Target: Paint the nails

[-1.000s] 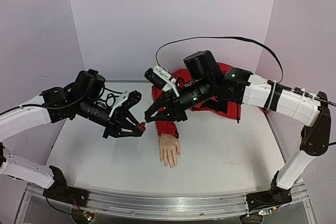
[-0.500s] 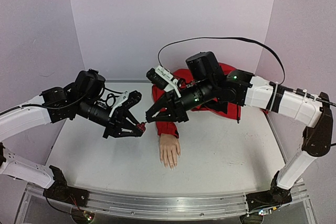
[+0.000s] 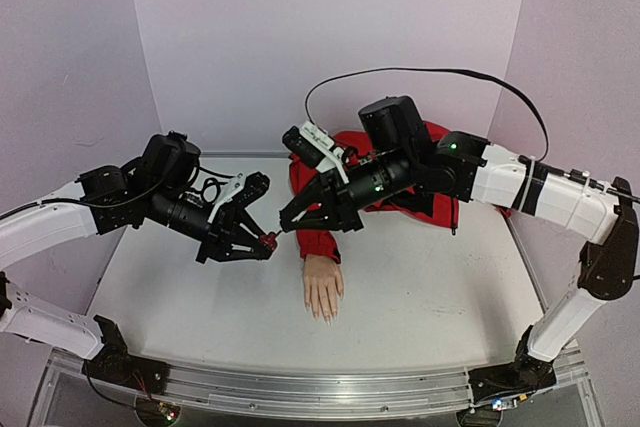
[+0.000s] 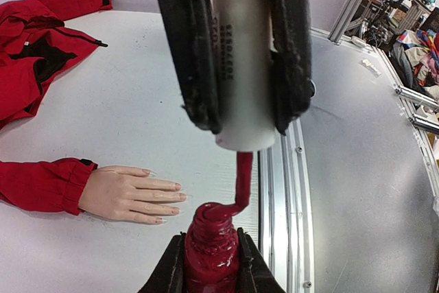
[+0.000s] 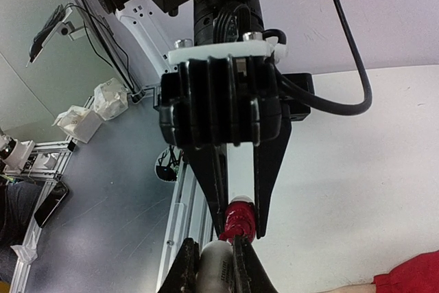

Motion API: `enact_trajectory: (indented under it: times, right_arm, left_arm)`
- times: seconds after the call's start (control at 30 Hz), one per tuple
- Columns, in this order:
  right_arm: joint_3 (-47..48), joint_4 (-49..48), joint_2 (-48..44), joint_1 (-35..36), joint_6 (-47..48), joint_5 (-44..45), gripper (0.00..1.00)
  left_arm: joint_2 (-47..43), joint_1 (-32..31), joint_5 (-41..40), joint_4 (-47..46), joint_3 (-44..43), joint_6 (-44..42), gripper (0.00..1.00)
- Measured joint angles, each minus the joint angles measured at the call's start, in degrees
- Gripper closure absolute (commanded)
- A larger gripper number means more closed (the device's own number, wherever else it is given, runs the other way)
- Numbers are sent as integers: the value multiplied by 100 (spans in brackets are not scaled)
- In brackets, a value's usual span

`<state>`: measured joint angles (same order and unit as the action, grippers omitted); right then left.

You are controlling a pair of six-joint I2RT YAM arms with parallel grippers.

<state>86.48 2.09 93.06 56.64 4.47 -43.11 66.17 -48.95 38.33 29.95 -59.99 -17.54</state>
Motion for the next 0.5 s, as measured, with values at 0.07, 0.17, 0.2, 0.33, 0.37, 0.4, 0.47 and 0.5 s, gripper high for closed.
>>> enact_trajectory:
  times: [0.07, 0.17, 0.2, 0.33, 0.37, 0.4, 0.47, 0.5]
  right_arm:
    - [0, 2, -2, 0, -2, -22, 100]
    - [0, 2, -2, 0, -7, -44, 100]
    - [-2, 0, -4, 0, -11, -52, 100]
    - [-50, -61, -39, -17, -98, -83, 100]
    - [-83, -79, -70, -35, -133, -90, 100]
    - [-116, -98, -103, -42, -162, -96, 100]
    - [-199, -177, -192, -66, -251, -101, 100]
    - [-262, -223, -256, -87, -321, -96, 100]
  left_arm:
    - [0, 2, -4, -2, 0, 0, 100]
    - [0, 2, -17, -4, 0, -2, 100]
    - [0, 2, -28, -4, 0, -2, 100]
    - [0, 2, -98, -7, 0, -2, 100]
    - [0, 2, -109, -9, 0, -2, 100]
    - [0, 2, -125, -9, 0, -2, 100]
    - [0, 2, -181, -17, 0, -2, 100]
    - [0, 2, -229, -31, 7, -2, 100]
